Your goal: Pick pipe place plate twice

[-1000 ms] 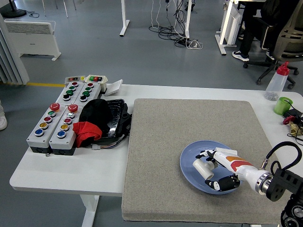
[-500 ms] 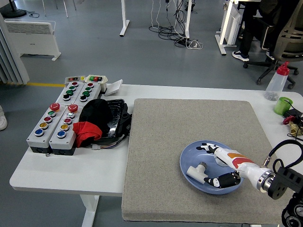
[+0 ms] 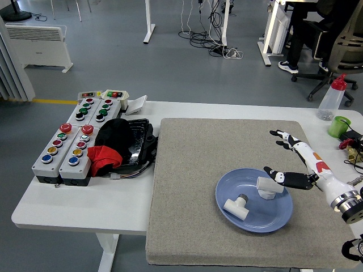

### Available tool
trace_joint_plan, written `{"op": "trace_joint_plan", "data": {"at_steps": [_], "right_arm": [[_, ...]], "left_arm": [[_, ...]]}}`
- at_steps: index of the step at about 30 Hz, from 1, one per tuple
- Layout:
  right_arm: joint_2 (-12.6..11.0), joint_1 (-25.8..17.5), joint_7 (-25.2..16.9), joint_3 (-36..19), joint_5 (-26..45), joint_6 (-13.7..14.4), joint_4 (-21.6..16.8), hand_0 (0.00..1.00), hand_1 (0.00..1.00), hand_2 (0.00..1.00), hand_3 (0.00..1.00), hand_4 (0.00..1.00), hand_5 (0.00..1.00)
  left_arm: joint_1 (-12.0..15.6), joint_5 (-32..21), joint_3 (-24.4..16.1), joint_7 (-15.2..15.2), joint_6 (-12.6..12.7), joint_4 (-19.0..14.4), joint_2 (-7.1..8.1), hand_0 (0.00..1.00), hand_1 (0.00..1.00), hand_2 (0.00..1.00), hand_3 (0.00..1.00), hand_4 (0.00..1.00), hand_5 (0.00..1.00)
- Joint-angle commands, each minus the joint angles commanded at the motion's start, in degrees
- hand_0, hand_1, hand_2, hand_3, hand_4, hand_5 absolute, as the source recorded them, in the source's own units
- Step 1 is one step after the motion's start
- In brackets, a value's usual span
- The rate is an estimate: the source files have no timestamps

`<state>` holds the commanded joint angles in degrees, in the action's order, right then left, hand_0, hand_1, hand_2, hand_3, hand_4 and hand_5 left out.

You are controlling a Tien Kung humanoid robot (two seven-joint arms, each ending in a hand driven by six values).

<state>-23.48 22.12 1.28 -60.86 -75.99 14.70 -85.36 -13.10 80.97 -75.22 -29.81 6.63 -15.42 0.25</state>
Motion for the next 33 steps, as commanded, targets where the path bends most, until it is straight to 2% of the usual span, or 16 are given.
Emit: {"op": "trace_joint_plan", "data": {"at_steps": [2,3,5,8,9,14,15,17,26,27,32,33], "right_arm": [[0.71,-1.64,-2.19,-3.22,4.84,3.06,0.36,0.892,0.847,0.956,0.89,0.685,0.319],[0.84,-2.0,-2.72,-4.3,7.08,3.85,0.43,0.856,0.81,0.931,0.855,0.562,0.306],[1.48,-3.89,-4.36,-7.57,11.92,5.42,0.71,0.856,0.81,0.931,0.855,0.562,0.306],[2.46,-6.2,-4.85,-11.85,18.76,5.81,1.07,0.856,0.81,0.931,0.855,0.562,0.306],[2.58,-6.5,-4.87,-12.6,20.96,5.83,1.11,0.845,0.802,0.92,0.856,0.567,0.367],[4.75,-9.86,-5.5,-18.7,32.83,7.09,1.7,0.845,0.802,0.92,0.856,0.567,0.367],[5.24,-10.66,-5.6,-20.14,35.43,7.29,1.86,0.829,0.787,0.894,0.837,0.576,0.432],[5.63,-11.38,-5.67,-21.54,38.6,7.36,1.98,0.829,0.787,0.894,0.837,0.576,0.432],[7.24,-14.13,-5.33,-23.9,41.12,6.53,2.51,0.825,0.79,0.871,0.832,0.576,0.455],[7.29,-14.23,-5.3,-23.94,41.18,6.48,2.54,0.824,0.793,0.863,0.827,0.569,0.503],[7.61,-14.85,-4.87,-24.15,42.0,5.85,2.8,0.824,0.793,0.863,0.827,0.569,0.503],[7.64,-14.88,-4.85,-24.15,42.05,5.81,2.82,0.828,0.793,0.852,0.822,0.542,0.623]], "left_arm": [[-0.06,0.2,-0.07,0.01,-0.05,0.01,0.02,0.583,0.576,0.586,0.486,0.408,0.998],[-0.07,0.23,-0.08,0.01,-0.06,0.01,0.02,0.582,0.576,0.585,0.486,0.408,0.998],[-0.07,0.26,-0.16,0.0,-0.04,0.01,0.06,0.582,0.576,0.585,0.486,0.408,0.998],[-0.09,0.45,-0.23,0.02,-0.09,0.02,0.08,0.582,0.576,0.585,0.486,0.408,0.998],[-0.09,0.48,-0.24,0.02,-0.1,0.03,0.08,0.582,0.576,0.585,0.487,0.408,0.998],[-0.11,0.61,-0.33,0.11,-0.1,0.05,0.1,0.582,0.576,0.585,0.487,0.408,0.998],[-0.12,0.74,-0.39,0.12,-0.13,0.06,0.09,0.582,0.576,0.584,0.487,0.408,0.998],[-0.13,0.83,-0.43,0.13,-0.14,0.07,0.08,0.582,0.576,0.584,0.487,0.408,0.998],[-0.28,1.0,-0.48,0.16,-0.24,0.08,0.05,0.582,0.576,0.584,0.487,0.408,0.998],[-0.28,1.0,-0.48,0.16,-0.24,0.08,0.05,0.583,0.576,0.585,0.486,0.408,0.998],[-0.26,1.02,-0.54,0.15,-0.22,0.07,0.03,0.583,0.576,0.585,0.486,0.408,0.998],[-0.26,1.05,-0.56,0.15,-0.23,0.07,0.03,0.582,0.576,0.584,0.488,0.408,0.998]]}}
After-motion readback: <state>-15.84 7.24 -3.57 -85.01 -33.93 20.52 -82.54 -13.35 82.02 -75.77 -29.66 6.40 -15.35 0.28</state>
